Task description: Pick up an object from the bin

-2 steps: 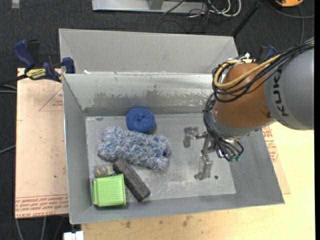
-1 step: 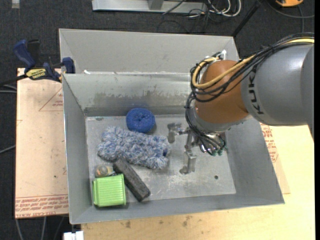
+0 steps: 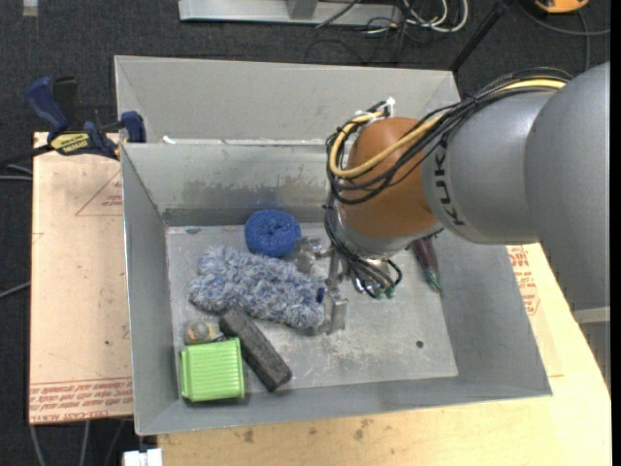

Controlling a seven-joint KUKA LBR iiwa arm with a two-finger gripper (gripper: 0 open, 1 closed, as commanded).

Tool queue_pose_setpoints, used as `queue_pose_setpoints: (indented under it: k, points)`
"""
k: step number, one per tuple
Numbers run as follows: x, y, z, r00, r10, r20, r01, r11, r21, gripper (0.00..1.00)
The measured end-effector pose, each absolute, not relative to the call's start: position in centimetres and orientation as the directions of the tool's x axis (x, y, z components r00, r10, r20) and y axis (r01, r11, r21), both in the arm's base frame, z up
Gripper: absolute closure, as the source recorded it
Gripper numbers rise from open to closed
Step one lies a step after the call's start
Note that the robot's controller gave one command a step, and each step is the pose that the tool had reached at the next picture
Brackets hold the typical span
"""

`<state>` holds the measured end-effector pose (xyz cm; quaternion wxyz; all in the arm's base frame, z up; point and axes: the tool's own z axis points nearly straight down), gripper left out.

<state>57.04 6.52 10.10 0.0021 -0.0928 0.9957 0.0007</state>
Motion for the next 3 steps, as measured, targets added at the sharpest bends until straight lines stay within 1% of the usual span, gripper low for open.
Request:
queue_pose_setpoints:
  k: [1, 2, 3]
  points:
    - [56.2, 7.8, 7.5, -0.979, -0.203, -0.002, -0.203, 0.979, 0.0, 1.0]
    - [56.2, 7.8, 7.5, -0.979, -0.203, -0.002, -0.203, 0.979, 0.0, 1.0]
    - [56.6, 6.8, 19.1, -0.972, -0.233, -0.003, -0.233, 0.972, 0.0, 1.0]
